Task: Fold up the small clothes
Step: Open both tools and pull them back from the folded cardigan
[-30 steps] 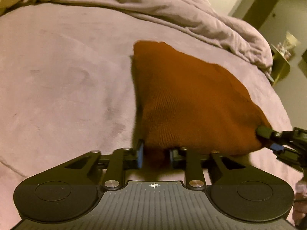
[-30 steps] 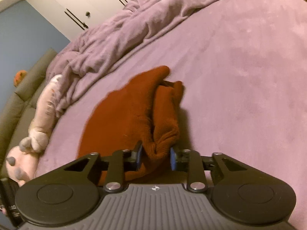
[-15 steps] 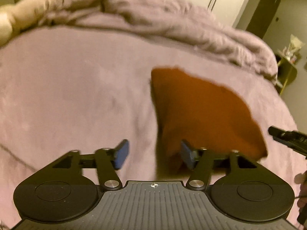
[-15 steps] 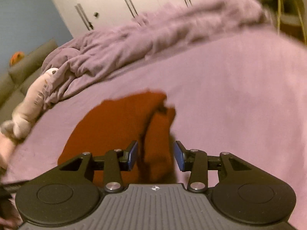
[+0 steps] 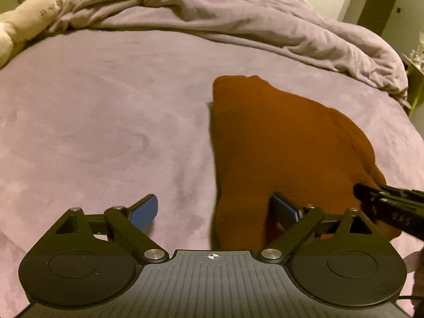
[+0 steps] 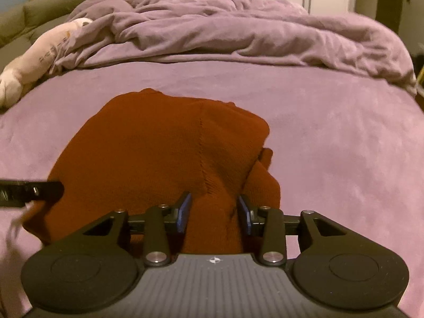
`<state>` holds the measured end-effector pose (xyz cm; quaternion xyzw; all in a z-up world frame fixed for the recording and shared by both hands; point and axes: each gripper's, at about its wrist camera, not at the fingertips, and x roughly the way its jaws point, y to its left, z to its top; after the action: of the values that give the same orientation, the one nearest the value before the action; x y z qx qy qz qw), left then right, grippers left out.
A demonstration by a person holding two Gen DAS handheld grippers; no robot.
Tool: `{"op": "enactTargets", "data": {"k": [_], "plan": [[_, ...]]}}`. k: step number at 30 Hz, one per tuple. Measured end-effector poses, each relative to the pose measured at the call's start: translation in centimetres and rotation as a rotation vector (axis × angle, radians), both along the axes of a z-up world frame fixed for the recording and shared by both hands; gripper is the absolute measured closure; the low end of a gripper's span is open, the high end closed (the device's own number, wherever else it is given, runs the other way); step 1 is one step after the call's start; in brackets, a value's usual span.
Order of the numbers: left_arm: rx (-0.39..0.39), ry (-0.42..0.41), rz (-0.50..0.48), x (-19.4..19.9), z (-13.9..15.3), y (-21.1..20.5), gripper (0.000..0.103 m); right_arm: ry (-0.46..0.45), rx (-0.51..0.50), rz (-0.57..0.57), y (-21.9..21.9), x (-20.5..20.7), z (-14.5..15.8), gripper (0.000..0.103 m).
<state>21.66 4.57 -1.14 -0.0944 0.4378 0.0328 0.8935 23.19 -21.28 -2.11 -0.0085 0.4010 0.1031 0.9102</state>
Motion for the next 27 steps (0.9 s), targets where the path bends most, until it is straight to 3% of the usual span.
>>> {"op": "enactTargets", "data": {"k": [6, 10, 15, 18, 20, 22, 24, 27], "plan": [[0.056, 0.036, -0.006, -2.2, 0.5, -0.7, 0.009, 0.002, 0.057, -0.014, -0.6, -4.0, 2.0, 0.066], [0.049, 0.064, 0.020, -2.0, -0.3, -0.5, 0.006, 0.046, -0.003, -0.025, -0.4, -4.5, -0.1, 0.064], [0.123, 0.064, 0.008, -2.8, 0.5, -1.8, 0.006, 0.070, -0.049, -0.030, 0.3, -3.7, -0.1, 0.057], [0.120, 0.066, 0.002, -4.1, 1.0, -2.1, 0.005, 0.078, -0.068, -0.030, 0.6, -4.6, 0.2, 0.056], [0.110, 0.064, -0.001, -5.4, 1.2, -2.1, 0.003, 0.097, -0.073, -0.029, 0.6, -5.9, 0.6, 0.052], [0.106, 0.062, -0.003, -6.4, 1.5, -2.1, 0.002, 0.180, -0.040, -0.013, 0.3, -7.3, 0.7, 0.038], [0.121, 0.054, -0.002, -7.5, 2.0, -2.2, 0.002, 0.240, 0.036, -0.022, -0.3, -8.8, 0.6, 0.038], [0.147, 0.047, 0.004, -8.4, 2.9, -2.7, 0.001, 0.255, 0.050, -0.044, -0.5, -11.2, 1.0, 0.027]]}}
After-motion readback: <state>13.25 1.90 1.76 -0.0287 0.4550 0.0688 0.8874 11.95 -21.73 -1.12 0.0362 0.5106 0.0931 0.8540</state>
